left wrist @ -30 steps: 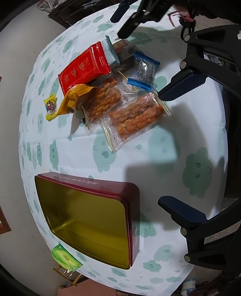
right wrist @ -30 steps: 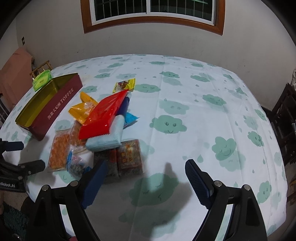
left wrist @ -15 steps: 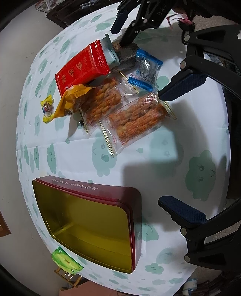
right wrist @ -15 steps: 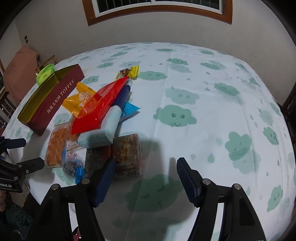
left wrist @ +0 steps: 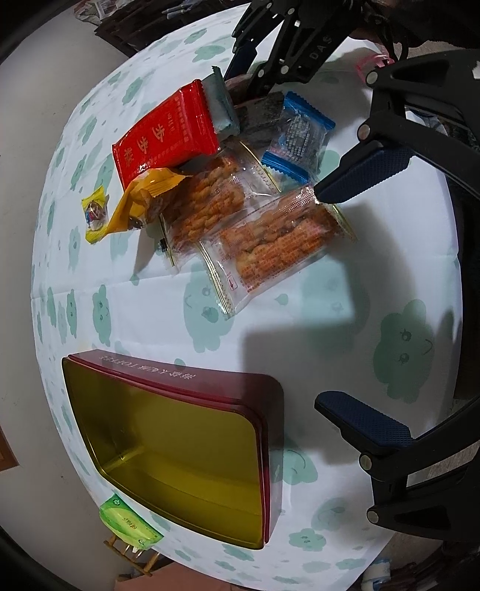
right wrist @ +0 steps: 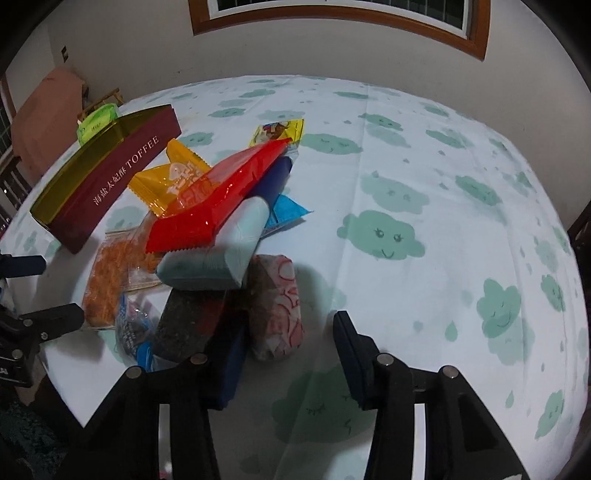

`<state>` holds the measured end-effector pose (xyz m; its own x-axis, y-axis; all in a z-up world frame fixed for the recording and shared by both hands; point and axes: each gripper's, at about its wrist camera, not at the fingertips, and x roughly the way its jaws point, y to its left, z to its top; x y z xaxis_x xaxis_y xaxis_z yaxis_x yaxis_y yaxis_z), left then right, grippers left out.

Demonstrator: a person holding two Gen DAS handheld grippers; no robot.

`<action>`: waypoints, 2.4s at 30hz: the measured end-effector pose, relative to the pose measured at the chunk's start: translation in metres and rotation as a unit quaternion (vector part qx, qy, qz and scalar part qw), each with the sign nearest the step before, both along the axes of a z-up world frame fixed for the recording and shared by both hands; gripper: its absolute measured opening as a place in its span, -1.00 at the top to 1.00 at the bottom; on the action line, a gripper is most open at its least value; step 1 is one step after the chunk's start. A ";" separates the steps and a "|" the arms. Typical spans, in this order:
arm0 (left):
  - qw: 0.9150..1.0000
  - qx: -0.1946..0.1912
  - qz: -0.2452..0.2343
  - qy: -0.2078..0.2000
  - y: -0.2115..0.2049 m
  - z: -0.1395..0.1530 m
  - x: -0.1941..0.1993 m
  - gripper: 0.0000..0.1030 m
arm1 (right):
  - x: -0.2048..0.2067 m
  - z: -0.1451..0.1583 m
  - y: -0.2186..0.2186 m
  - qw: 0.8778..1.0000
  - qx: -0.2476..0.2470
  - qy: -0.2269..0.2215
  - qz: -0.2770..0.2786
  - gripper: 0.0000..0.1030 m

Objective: Organize snacks
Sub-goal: 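Grasp the pink-and-white wrapped pastry with the right gripper, then grasp the clear bag of orange crackers with the left gripper while the right gripper holds the pastry, then lower the cracker bag into the red tin and open the left gripper while the right holds the pastry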

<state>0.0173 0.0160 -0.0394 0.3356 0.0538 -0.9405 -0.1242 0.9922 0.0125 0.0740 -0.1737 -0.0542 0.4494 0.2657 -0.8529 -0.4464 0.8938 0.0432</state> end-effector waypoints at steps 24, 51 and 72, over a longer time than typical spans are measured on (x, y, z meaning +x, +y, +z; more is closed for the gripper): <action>0.998 -0.058 -0.002 0.011 -0.012 0.001 0.019 -0.57 | 0.003 -0.001 -0.033 0.998 0.038 -0.005 -0.054 0.54; 0.999 -0.009 -0.019 0.034 -0.005 -0.017 0.035 0.00 | 0.004 -0.002 -0.040 0.996 0.061 0.002 -0.058 0.54; 0.998 -0.033 -0.045 0.007 0.002 0.012 0.020 0.33 | 0.006 -0.003 -0.035 0.997 0.046 0.007 -0.063 0.54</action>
